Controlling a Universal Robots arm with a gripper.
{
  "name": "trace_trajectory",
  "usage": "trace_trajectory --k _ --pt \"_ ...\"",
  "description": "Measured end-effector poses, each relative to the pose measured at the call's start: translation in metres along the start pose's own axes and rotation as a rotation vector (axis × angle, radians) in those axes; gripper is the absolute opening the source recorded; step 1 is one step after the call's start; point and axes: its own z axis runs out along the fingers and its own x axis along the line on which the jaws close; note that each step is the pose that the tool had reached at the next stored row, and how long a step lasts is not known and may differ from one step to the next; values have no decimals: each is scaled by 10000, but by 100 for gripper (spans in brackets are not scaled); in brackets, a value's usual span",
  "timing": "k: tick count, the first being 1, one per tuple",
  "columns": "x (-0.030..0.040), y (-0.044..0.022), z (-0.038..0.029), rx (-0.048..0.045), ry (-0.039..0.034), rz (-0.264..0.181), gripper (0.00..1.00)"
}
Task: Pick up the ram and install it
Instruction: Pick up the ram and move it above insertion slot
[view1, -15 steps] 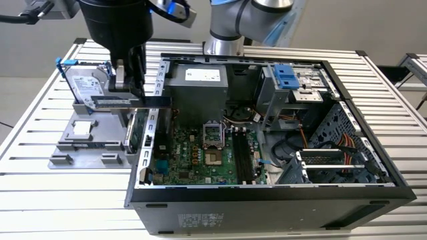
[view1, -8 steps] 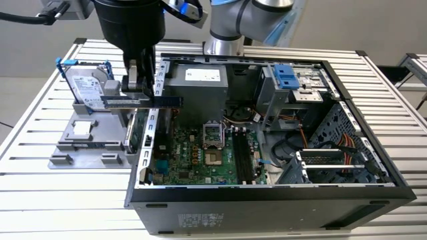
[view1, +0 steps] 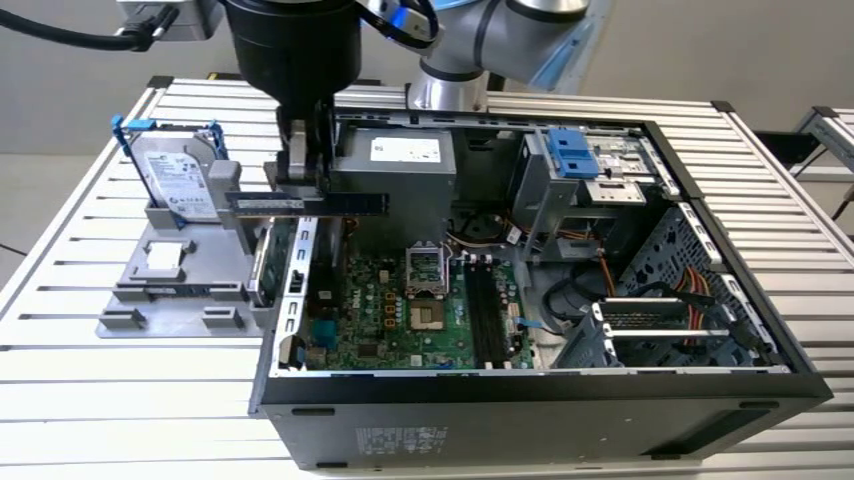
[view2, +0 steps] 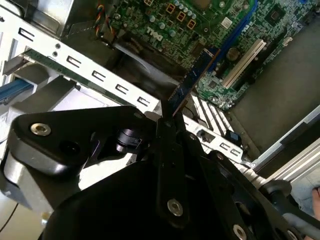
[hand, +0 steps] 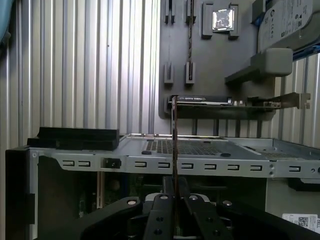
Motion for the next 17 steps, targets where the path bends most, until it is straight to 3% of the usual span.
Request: trace_trajectory --k 17 --pt "5 -356 -12 -3 -1 0 0"
